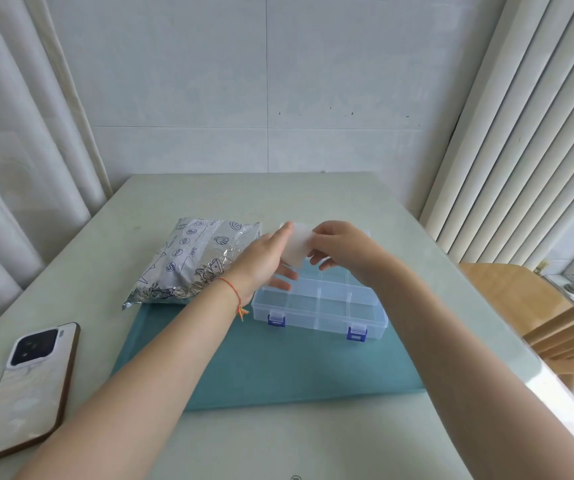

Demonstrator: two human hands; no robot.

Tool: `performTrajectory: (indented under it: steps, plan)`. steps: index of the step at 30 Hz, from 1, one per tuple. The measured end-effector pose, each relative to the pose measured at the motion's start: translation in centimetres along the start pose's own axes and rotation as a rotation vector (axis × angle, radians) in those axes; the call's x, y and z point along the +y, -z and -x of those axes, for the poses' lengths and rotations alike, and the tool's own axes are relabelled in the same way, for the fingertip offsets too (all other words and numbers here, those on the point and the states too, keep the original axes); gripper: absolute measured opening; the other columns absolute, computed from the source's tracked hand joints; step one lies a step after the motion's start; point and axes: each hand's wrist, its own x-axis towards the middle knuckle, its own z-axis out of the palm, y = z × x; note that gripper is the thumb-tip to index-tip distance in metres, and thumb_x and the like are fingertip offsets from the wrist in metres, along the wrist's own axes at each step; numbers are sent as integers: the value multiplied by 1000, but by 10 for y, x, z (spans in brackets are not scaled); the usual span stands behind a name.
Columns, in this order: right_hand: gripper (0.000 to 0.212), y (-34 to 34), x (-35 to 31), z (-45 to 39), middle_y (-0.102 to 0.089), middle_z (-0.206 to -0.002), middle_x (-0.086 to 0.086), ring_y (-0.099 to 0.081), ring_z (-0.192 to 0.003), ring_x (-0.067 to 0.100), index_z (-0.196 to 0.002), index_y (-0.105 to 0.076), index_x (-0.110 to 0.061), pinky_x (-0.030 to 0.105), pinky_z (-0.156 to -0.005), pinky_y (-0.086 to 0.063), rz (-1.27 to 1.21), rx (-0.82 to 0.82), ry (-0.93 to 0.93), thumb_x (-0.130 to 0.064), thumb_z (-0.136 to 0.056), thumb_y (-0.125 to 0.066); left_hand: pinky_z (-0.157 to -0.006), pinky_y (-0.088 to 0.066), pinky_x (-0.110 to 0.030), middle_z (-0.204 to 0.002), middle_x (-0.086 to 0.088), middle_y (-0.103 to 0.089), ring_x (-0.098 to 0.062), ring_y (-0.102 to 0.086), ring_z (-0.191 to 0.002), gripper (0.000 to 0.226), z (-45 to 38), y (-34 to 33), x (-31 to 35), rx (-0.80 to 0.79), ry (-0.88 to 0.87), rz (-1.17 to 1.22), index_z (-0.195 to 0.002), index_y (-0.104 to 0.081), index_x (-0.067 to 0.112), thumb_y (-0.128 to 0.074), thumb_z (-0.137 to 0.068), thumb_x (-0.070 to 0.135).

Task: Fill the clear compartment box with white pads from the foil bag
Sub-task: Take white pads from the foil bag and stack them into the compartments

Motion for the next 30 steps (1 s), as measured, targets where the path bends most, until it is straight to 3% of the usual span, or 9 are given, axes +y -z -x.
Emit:
performTrajectory:
  steps: [2,5,8,11,14,18,21,26,30]
  plan:
    - [12,3,6,-1,-69,-78,12,-66,-62,19,-88,-60,-4,28,-59,-56,-127,76,-61,-5,-90,-48,-81,-53,-38,-97,-4,-69,-21,-64,-86,26,-2,3,-6,167,-171,-352,-98,-64,23,-48,-98,43]
    - [11,9,17,0,-70,-79,14,-67,-56,20,-91,-61,-2,26,-50,-53,-129,144,-99,-6,-89,-51,-93,-45,-31,-117,1,-61,-18,-56,-110,29,1,4,-14,60,-276,-879,-111,-65,25,-59,-90,44]
    - [10,11,23,2,-70,-79,11,-65,-56,18,-94,-61,-6,25,-49,-51,-95,194,-133,-9,-90,-53,-105,-37,-34,-134,-3,-50,-21,-43,-128,37,-2,-1,-24,12,-241,-1152,-127,-59,22,-57,-93,37]
    - [10,11,26,4,-68,-76,6,-62,-60,17,-93,-61,-11,26,-53,-50,-58,207,-159,-11,-88,-53,-99,-41,-31,-129,-6,-57,-24,-52,-120,29,-7,-5,-30,106,-270,-1124,-120,-66,17,-56,-94,20]
    - [9,10,27,3,-66,-78,3,-62,-66,17,-89,-61,-15,29,-62,-51,-6,213,-152,-13,-88,-52,-95,-45,-32,-120,-6,-60,-24,-57,-111,28,-3,-9,-29,165,-289,-1038,-117,-67,18,-57,-91,18]
    - [6,6,25,-4,-67,-82,5,-64,-70,18,-92,-60,-15,31,-67,-51,-4,222,-118,-14,-91,-54,-87,-39,-24,-120,-6,-51,-21,-55,-95,30,4,-10,-28,211,-335,-807,-117,-63,17,-51,-91,8]
    - [6,-3,22,-11,-67,-83,6,-65,-72,20,-89,-61,-15,33,-72,-56,-30,177,-99,-14,-92,-57,-88,-34,-22,-127,-11,-45,-25,-54,-104,38,4,-5,-25,285,-309,-721,-123,-58,13,-43,-91,-1]
    - [18,-13,13,-15,-69,-86,4,-65,-68,11,-106,-66,-8,20,-58,-48,158,-12,-156,-10,-89,-61,-96,-40,-32,-137,-15,-42,-32,-52,-118,47,-5,-2,-13,235,-171,-805,-137,-47,14,-42,-91,3]
    - [18,-21,8,-17,-62,-77,-1,-63,-63,12,-102,-60,-8,14,-44,-40,281,-15,-141,-7,-86,-67,-84,-45,-30,-137,-11,-49,-29,-51,-121,53,-14,1,-7,173,-126,-835,-140,-46,17,-45,-89,2]
